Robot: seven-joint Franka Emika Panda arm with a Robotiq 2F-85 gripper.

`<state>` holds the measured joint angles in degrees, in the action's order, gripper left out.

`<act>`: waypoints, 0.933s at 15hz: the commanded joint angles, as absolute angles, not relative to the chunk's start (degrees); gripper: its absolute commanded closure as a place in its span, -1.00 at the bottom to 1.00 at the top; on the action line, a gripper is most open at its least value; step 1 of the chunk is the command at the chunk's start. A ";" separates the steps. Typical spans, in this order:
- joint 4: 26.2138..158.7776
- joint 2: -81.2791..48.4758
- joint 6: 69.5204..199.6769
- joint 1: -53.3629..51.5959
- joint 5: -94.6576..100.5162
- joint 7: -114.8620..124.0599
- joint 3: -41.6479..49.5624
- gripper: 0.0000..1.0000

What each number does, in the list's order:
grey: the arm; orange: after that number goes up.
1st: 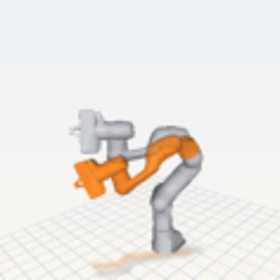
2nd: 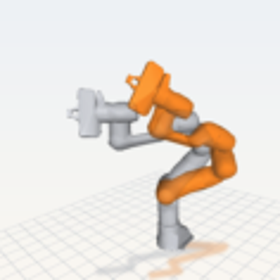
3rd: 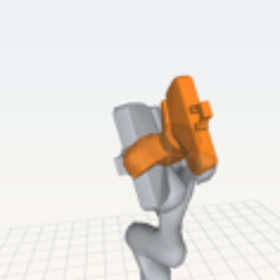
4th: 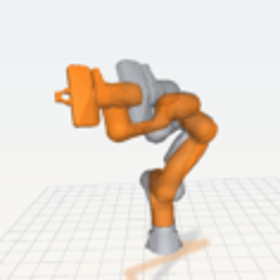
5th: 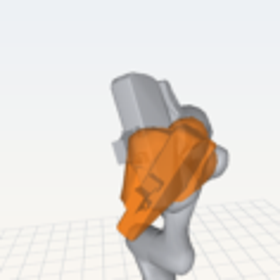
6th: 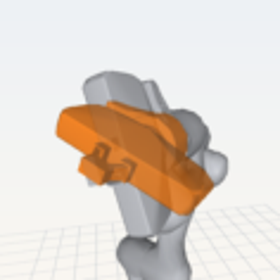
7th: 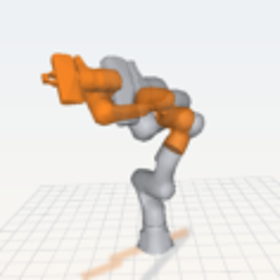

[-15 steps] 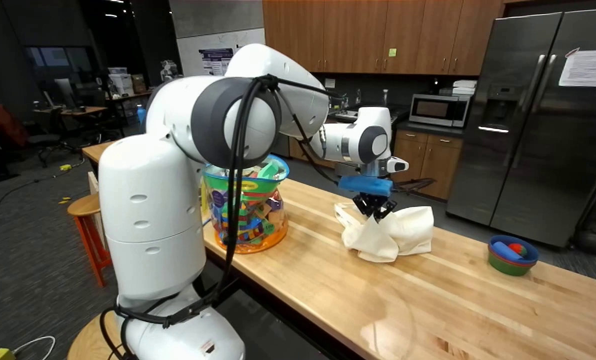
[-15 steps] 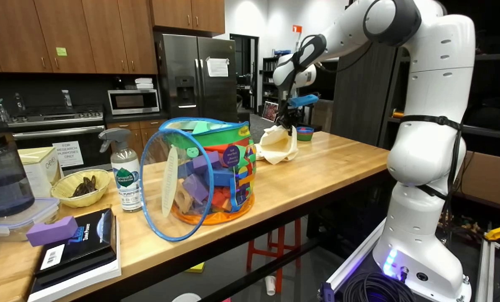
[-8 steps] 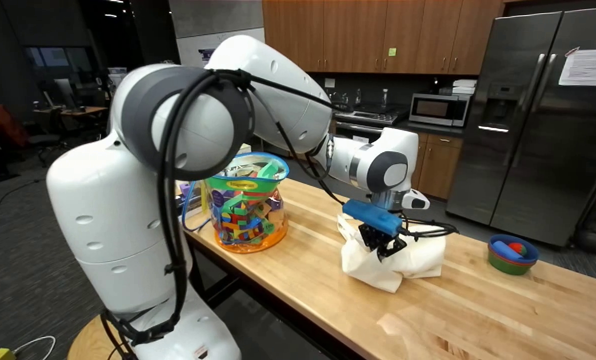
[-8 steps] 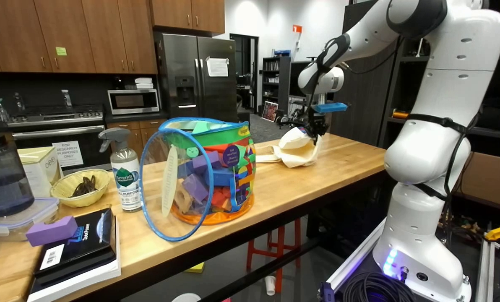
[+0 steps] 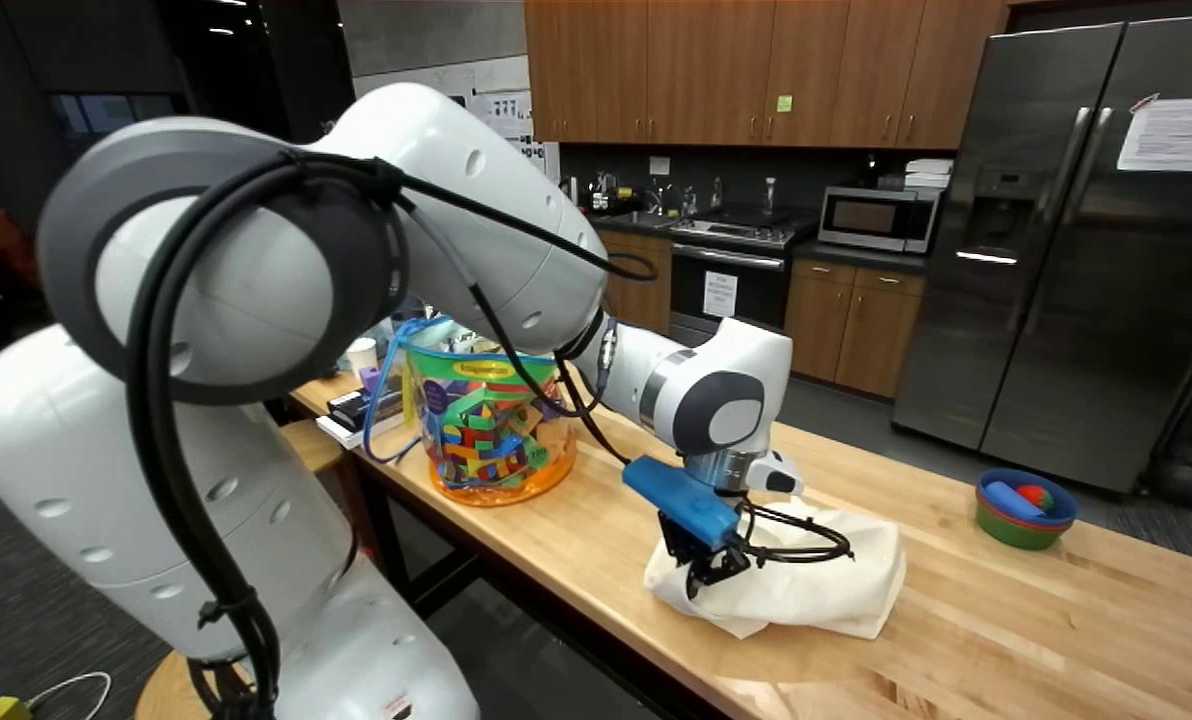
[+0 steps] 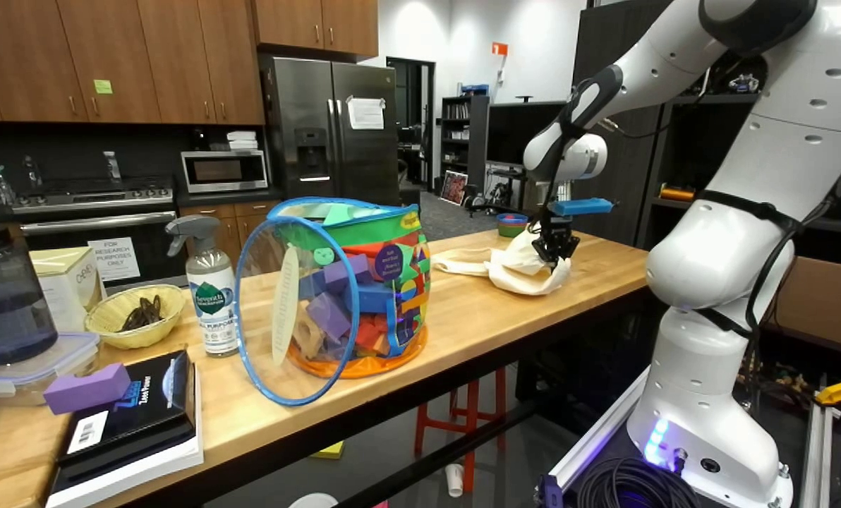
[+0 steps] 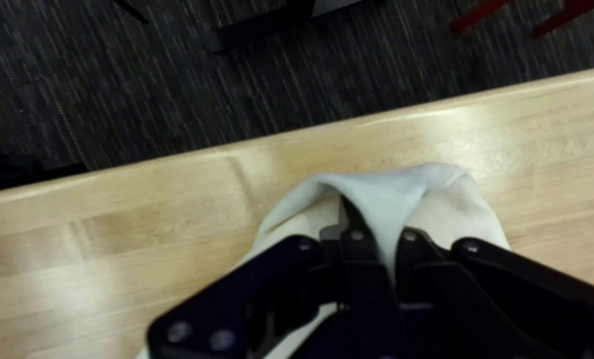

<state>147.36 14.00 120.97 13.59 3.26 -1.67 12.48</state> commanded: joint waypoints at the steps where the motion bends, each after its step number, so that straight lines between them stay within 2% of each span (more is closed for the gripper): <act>1: 152.29 19.07 123.52 10.22 2.70 0.34 8.57 0.98; 8: 146.02 13.67 128.11 -0.65 -1.08 -1.05 -0.35 0.98; 14: 135.28 5.68 129.39 -2.14 1.60 -2.57 -2.14 0.98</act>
<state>141.19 10.59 129.31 -2.55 0.17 -0.89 -2.56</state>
